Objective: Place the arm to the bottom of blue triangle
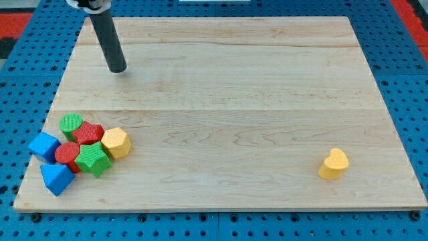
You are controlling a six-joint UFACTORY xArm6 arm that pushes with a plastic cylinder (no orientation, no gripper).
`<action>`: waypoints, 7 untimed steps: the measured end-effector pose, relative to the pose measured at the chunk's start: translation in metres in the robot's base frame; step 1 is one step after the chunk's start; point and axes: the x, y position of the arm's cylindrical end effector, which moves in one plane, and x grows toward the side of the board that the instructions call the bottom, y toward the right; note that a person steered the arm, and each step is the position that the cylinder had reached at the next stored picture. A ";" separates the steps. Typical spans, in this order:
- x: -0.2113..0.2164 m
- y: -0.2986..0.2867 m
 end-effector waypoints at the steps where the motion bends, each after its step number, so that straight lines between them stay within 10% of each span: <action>1: 0.000 0.000; 3: 0.017 0.012; 5: 0.168 0.112; 7: 0.273 0.081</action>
